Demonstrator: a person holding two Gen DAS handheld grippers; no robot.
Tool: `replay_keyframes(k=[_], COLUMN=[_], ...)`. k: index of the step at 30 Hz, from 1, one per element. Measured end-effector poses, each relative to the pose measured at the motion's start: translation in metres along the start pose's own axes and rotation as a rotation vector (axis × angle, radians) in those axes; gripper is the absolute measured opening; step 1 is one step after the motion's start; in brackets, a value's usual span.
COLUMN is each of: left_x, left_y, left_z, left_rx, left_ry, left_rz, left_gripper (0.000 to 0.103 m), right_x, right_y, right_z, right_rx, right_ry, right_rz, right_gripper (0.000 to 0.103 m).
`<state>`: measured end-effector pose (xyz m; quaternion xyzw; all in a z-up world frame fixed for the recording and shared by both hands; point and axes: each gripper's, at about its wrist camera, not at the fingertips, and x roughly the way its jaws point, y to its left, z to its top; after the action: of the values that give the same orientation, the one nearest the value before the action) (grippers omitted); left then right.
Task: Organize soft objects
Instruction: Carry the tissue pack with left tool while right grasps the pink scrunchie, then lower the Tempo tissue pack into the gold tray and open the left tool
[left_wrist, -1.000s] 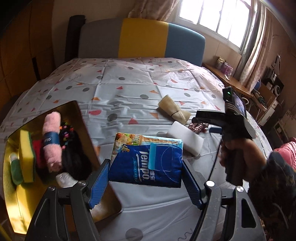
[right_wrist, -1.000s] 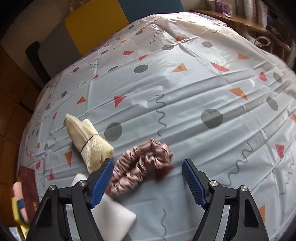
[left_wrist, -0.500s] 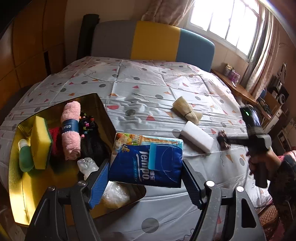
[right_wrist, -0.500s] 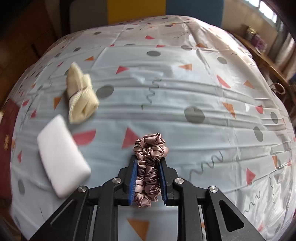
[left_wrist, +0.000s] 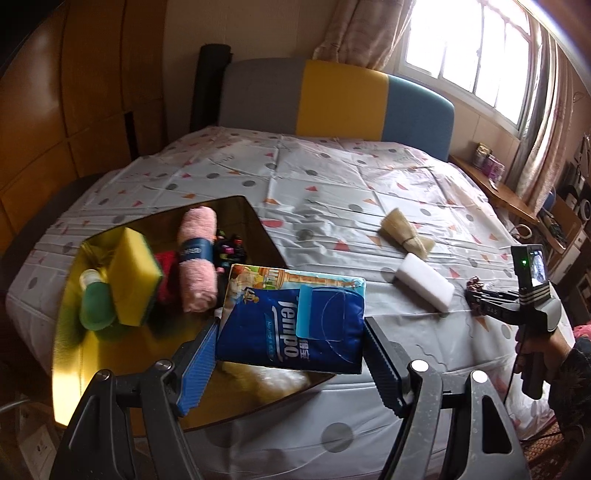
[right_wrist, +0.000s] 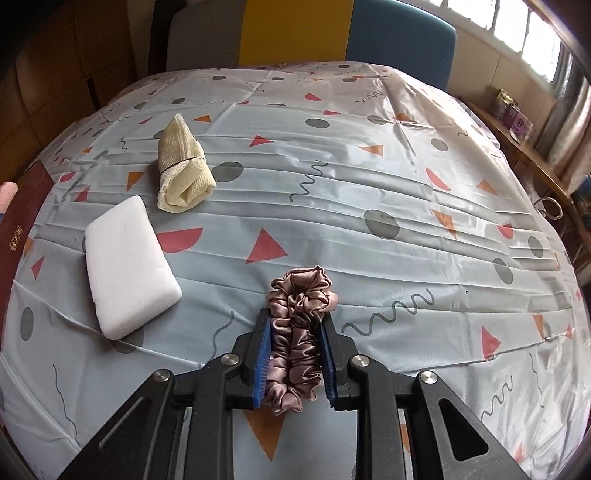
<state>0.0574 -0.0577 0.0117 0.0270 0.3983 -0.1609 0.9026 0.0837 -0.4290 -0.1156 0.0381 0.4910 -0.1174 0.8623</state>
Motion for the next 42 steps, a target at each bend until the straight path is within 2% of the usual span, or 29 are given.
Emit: replay_keyframes(k=[11, 16, 36, 42], left_x=[-0.004, -0.004, 0.004, -0.009], left_y=[0.03, 0.04, 0.082, 0.121], left_z=[-0.004, -0.006, -0.02, -0.024], left_rx=[-0.057, -0.074, -0.14, -0.237], left_ry=[-0.005, -0.001, 0.043, 0.03], left_rz=[0.054, 0.065, 0.132, 0.153], left_gripper=[0.075, 0.075, 0.075, 0.075], right_x=[-0.001, -0.001, 0.0, 0.0], right_y=[0.001, 0.006, 0.007, 0.008], right_z=[-0.006, -0.006, -0.004, -0.004], right_rx=[-0.018, -0.047, -0.07, -0.078], right_ry=[-0.036, -0.04, -0.035, -0.032], right_rz=[0.0, -0.025, -0.033, -0.041], right_gripper=[0.026, 0.026, 0.025, 0.025])
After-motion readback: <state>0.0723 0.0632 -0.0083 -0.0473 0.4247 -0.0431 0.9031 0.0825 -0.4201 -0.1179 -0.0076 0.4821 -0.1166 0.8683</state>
